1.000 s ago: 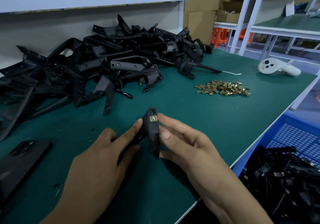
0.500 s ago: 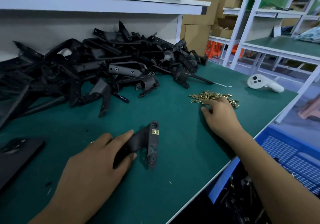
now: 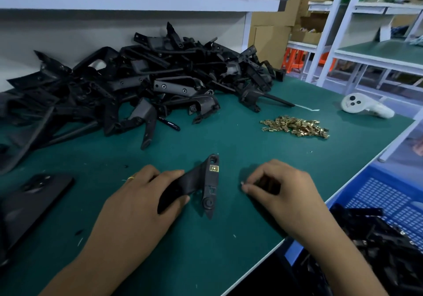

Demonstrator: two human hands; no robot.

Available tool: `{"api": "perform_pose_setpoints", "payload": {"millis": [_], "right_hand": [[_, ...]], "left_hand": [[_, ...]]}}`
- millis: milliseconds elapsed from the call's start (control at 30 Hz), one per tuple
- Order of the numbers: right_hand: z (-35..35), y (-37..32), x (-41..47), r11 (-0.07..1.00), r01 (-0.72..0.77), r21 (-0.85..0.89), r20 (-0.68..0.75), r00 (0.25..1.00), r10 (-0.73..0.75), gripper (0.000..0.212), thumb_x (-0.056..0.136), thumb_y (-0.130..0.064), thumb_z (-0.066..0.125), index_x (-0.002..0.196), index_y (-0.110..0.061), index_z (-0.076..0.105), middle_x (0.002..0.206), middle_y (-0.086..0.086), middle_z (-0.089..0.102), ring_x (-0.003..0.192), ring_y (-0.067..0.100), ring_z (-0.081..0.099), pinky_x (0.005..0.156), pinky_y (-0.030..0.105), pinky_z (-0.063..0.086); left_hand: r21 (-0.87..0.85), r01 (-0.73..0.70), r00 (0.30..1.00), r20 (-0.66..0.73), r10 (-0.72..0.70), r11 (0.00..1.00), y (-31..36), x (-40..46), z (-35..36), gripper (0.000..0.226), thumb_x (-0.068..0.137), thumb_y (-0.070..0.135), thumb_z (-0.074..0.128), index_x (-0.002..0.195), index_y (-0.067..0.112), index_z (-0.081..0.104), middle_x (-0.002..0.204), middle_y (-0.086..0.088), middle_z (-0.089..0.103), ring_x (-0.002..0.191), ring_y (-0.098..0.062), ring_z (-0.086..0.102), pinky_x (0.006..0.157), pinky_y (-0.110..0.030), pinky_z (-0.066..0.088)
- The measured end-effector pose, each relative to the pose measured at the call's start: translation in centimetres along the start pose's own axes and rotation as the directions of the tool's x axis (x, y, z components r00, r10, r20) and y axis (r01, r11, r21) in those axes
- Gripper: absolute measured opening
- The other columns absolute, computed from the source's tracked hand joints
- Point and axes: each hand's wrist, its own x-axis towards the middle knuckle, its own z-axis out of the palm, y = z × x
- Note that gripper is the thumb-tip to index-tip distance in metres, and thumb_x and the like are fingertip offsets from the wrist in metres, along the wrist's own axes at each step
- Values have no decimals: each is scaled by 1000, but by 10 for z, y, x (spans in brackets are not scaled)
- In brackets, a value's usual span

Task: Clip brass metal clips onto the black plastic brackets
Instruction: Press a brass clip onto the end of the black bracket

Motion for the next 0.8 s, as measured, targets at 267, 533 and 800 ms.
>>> {"api": "perform_pose_setpoints", "payload": {"millis": [267, 533, 800], "right_hand": [[7, -5, -1, 982, -168, 84, 13, 986, 168, 20, 72, -39, 90, 80, -33, 73, 93, -8, 58, 76, 3, 57, 67, 9, 41], [14, -7, -8, 996, -59, 70, -15, 998, 60, 13, 74, -29, 81, 73, -30, 68, 83, -11, 64, 79, 8, 61, 66, 13, 44], [11, -16, -18, 954, 121, 275, 1, 992, -126, 17, 75, -14, 80, 80, -27, 70, 89, -8, 69, 77, 20, 66, 72, 30, 53]], "left_hand": [[-51, -1, 1000, 11, 1, 999, -10, 3, 4, 55, 80, 76, 44, 129, 53, 55, 105, 27, 52, 95, -1, 55, 75, -32, 50], [-95, -17, 999, -28, 14, 995, -6, 1, 3, 51, 82, 70, 52, 126, 47, 61, 104, 25, 55, 95, -5, 60, 79, -38, 56], [-83, -51, 999, 9, 52, 995, -5, -1, 2, 54, 85, 76, 52, 135, 57, 55, 99, 26, 51, 86, 6, 56, 65, -18, 41]]}}
